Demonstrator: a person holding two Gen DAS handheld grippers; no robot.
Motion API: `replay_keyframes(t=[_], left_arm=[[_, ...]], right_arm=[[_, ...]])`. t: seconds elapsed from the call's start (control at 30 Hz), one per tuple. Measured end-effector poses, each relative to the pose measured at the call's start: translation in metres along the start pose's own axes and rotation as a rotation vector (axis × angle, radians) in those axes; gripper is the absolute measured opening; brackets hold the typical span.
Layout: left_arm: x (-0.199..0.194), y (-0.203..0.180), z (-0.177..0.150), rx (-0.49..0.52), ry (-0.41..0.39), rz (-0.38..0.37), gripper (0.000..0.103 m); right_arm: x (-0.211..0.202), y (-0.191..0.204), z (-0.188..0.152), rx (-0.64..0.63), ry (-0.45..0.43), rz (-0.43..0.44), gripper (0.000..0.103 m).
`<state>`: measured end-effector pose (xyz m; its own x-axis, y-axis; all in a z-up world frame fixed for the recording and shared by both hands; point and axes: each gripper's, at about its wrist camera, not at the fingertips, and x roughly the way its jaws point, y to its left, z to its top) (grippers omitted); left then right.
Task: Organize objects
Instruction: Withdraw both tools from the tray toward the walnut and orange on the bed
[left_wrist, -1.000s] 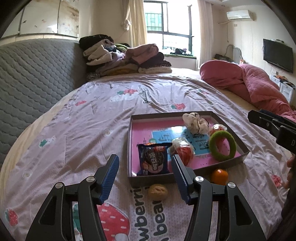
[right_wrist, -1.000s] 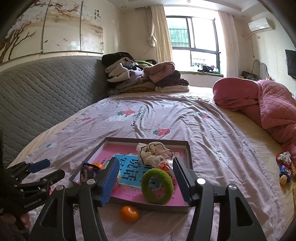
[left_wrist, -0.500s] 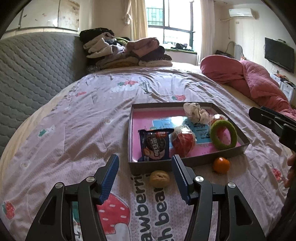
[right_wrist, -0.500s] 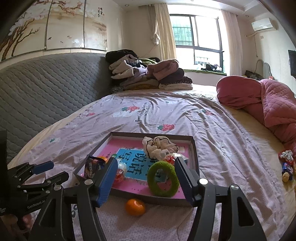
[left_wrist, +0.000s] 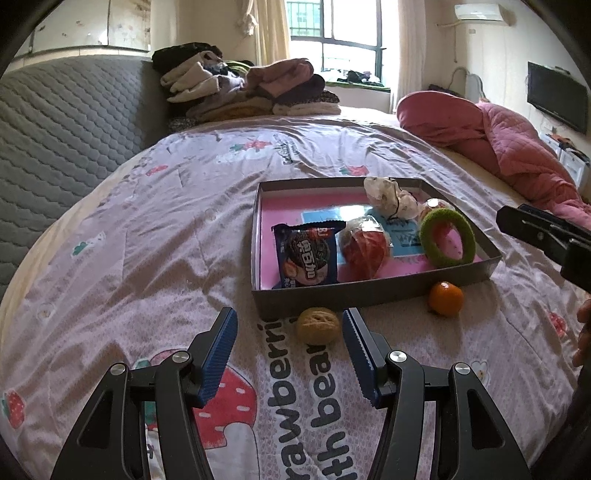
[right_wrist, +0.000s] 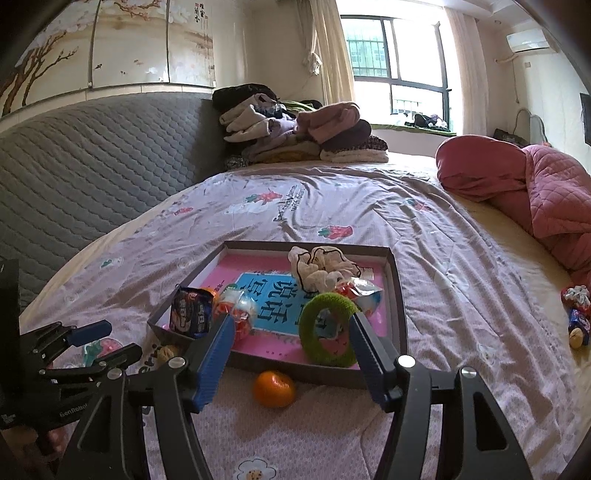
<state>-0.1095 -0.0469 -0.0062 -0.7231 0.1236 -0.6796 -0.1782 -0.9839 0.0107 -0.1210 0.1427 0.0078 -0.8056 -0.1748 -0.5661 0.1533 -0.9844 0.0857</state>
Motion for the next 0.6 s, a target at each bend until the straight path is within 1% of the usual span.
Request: replay_keyframes(t=[0.6], left_arm=[[0.014,-0.008,-0.014,0.018,0.072,-0.039,0.060]], right_arm=[[0.024,0.006,-0.031,0.002,0.135,0.012,0.063]])
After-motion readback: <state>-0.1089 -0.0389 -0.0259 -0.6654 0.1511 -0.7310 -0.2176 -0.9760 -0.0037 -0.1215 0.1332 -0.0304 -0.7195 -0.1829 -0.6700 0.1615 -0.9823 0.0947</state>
